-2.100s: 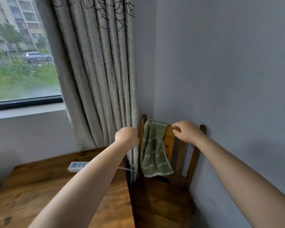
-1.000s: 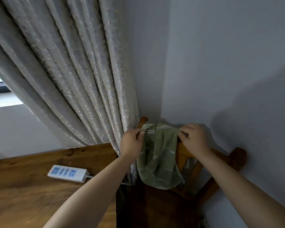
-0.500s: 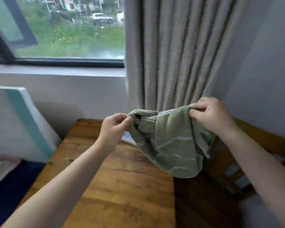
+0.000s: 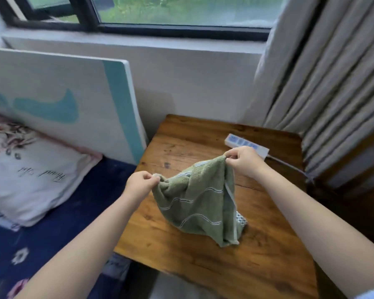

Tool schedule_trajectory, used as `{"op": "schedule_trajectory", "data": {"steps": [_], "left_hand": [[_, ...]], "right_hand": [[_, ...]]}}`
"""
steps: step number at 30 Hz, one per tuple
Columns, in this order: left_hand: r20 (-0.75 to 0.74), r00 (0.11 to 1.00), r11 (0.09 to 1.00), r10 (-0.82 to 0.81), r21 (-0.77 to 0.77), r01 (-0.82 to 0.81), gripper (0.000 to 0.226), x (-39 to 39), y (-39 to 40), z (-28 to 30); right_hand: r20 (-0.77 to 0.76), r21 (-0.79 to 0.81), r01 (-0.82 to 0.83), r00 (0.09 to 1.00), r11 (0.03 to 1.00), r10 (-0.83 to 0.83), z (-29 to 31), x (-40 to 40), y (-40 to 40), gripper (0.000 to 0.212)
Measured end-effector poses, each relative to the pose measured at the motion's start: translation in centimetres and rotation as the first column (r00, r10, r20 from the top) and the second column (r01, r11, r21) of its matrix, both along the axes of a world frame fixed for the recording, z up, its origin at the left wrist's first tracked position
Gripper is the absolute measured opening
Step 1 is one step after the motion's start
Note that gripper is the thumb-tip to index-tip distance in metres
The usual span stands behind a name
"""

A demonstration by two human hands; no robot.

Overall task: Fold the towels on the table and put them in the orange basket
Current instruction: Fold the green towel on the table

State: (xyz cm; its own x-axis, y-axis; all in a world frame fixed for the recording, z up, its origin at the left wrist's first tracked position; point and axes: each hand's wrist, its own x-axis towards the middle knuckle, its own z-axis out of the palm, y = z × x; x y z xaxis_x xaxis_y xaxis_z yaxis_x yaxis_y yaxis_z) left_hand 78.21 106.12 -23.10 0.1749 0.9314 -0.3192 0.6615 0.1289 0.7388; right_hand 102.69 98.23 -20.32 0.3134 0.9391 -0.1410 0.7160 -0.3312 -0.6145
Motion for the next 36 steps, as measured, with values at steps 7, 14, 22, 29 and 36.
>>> {"op": "schedule_trajectory", "data": {"steps": [7,14,22,29,36], "left_hand": [[-0.035,0.986,0.984,0.164,0.076,-0.161,0.028,-2.5,3.8,-1.0],[-0.298,0.951,0.995,0.077,0.086,-0.054,0.042,-1.4,8.2,-2.3],[-0.500,0.862,0.933,0.076,-0.270,-0.239,0.051,-4.7,7.2,-11.6],[-0.471,0.873,0.939,0.128,-0.226,-0.260,0.036,-5.5,7.3,-15.9],[-0.284,0.923,0.958,0.260,-0.041,-0.283,0.019,-5.7,6.5,-16.6]], "right_hand": [[0.228,0.024,-0.020,0.974,0.999,0.014,-0.3,-0.6,6.2,0.030],[0.366,0.143,-0.512,0.823,0.847,0.435,-3.0,-2.6,12.9,0.032],[0.085,-0.328,-0.373,0.904,0.868,0.420,-15.5,-3.5,10.3,0.031],[0.254,-0.426,-0.264,0.883,0.865,0.394,-19.1,-5.3,12.9,0.044],[0.605,0.158,-0.466,0.743,0.871,0.287,-19.6,-7.9,7.0,0.015]]}}
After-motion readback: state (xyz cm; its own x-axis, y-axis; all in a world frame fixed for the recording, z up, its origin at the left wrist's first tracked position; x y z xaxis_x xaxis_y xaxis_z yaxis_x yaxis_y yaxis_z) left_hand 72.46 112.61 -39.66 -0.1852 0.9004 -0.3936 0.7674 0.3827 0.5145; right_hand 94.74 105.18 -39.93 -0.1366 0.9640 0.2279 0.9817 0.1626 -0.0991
